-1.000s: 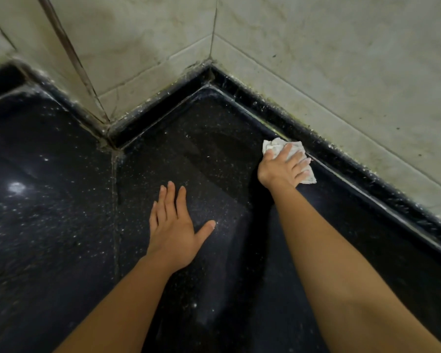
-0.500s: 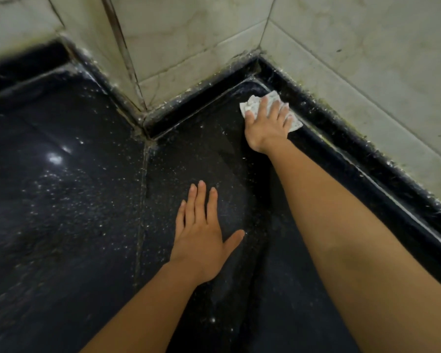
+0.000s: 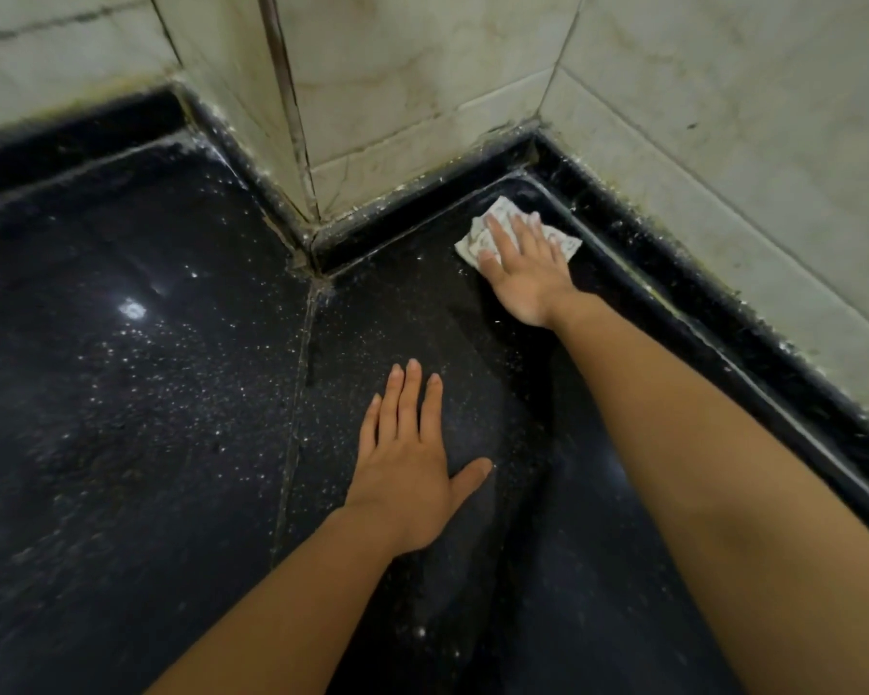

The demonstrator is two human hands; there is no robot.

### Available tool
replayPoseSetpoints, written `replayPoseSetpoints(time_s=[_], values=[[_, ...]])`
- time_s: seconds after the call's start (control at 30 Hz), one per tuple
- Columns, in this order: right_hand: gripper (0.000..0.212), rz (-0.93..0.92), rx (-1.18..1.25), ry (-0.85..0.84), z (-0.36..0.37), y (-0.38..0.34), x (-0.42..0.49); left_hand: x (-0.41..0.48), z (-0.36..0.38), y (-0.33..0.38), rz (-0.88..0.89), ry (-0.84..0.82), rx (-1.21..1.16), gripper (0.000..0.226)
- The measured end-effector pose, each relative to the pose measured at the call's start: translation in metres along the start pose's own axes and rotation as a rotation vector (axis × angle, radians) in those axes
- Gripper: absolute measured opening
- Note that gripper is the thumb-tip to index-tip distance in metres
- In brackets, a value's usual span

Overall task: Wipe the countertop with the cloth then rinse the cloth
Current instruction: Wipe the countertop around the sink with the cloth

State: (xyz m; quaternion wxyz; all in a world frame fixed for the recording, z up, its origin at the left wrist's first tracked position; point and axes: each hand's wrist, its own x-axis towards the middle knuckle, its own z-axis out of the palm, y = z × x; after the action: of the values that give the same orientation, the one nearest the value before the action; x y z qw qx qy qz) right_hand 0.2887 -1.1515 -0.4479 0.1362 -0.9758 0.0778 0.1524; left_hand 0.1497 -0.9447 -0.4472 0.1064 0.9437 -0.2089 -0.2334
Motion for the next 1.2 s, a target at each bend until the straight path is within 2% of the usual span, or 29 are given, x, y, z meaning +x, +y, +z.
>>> replayPoseSetpoints(time_s=[0.2,0.37,0.5,0.57,0.7,0.8,0.93,1.1,1.2], values=[[0.058,-0.033,-0.006,-0.024,0.013,-0.002,-0.036,-0.003,-0.001,-0.004,0.023,0.033,-0.082,0.096],[0.057,-0.011,0.019,-0.026,0.025,0.010,-0.074,-0.004,-0.002,-0.012,0.068,0.012,-0.212,0.083],[0.057,0.025,0.027,-0.024,0.035,0.021,-0.109,-0.026,-0.003,-0.032,0.191,0.017,-0.068,0.079],[0.057,0.048,0.039,-0.025,0.040,0.025,-0.127,-0.043,-0.004,-0.038,0.203,0.071,-0.072,0.078],[0.058,0.075,0.067,-0.024,0.049,0.026,-0.170,-0.073,-0.003,-0.055,0.106,0.186,-0.093,0.076],[0.057,0.075,0.064,-0.037,0.060,0.020,-0.204,-0.089,0.001,-0.077,-0.032,0.190,-0.075,0.075],[0.056,-0.014,0.020,-0.081,0.076,0.003,-0.250,-0.102,0.004,-0.100,-0.144,0.182,-0.028,0.077],[0.056,-0.247,-0.080,-0.166,0.088,-0.010,-0.292,-0.104,0.002,-0.109,-0.125,0.169,0.016,0.075],[0.055,-0.294,-0.118,-0.191,0.078,-0.002,-0.279,-0.099,0.002,-0.111,-0.122,0.155,0.005,0.075]])
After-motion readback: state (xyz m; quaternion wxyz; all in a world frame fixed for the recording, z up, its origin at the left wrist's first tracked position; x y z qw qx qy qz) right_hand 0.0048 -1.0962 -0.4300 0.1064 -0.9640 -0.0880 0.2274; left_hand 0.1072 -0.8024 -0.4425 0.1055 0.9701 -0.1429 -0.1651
